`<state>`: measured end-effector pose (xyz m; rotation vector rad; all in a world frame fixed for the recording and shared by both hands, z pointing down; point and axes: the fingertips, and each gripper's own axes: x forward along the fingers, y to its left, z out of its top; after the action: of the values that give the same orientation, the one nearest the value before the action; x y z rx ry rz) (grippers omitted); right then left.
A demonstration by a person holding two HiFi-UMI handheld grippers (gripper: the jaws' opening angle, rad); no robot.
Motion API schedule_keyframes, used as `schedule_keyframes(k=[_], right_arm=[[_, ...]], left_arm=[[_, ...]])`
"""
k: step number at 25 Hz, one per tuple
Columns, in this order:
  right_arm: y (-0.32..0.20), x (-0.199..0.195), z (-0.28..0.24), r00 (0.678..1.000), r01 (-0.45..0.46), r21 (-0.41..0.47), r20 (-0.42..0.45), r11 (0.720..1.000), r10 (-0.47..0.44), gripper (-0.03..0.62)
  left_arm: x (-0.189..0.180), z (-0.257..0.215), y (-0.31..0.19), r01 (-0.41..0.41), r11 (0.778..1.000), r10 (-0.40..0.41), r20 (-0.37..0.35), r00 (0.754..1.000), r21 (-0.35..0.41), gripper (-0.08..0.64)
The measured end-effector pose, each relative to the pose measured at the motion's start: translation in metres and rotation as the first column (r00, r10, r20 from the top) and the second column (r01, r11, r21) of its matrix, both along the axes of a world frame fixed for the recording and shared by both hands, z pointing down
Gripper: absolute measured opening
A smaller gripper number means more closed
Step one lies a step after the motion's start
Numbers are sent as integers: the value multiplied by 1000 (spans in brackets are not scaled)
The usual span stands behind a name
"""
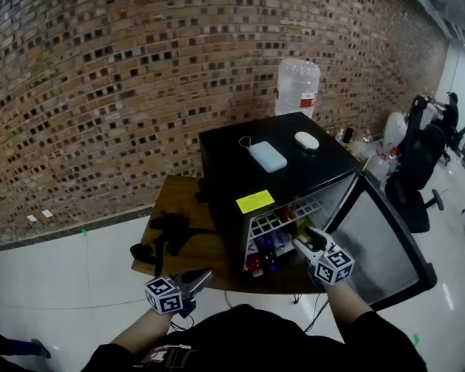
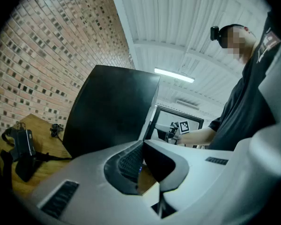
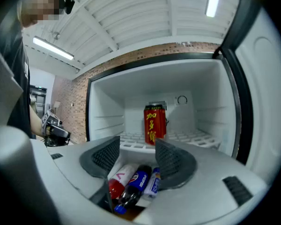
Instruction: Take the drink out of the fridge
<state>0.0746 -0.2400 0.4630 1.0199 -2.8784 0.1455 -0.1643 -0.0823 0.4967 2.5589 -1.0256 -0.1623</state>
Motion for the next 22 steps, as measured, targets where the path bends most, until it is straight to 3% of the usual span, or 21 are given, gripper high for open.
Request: schedule_keyframes(k=[3,7,18,22], right_arm=[[-36,-14,-24,999,-28,47,-28,998,29,349],[-76,-38,-43,996,-46,81,-69,996,52,383],[-122,-68,-32,977,-59,53,-203,997,69,394],[-124,-70,-29,979,-35,35,-198,999,41,350]], left_arm=[[-2,-1,4,6,1000,-6,1,1000,-1,-6],[-4,-4,7,10,1000,-10,5,1000,7,-6],[-2,-2,4,2,1000,-2,23,1000,3,-6],[7,3,-2,-22,1000,23,20,1000,-9,-6]])
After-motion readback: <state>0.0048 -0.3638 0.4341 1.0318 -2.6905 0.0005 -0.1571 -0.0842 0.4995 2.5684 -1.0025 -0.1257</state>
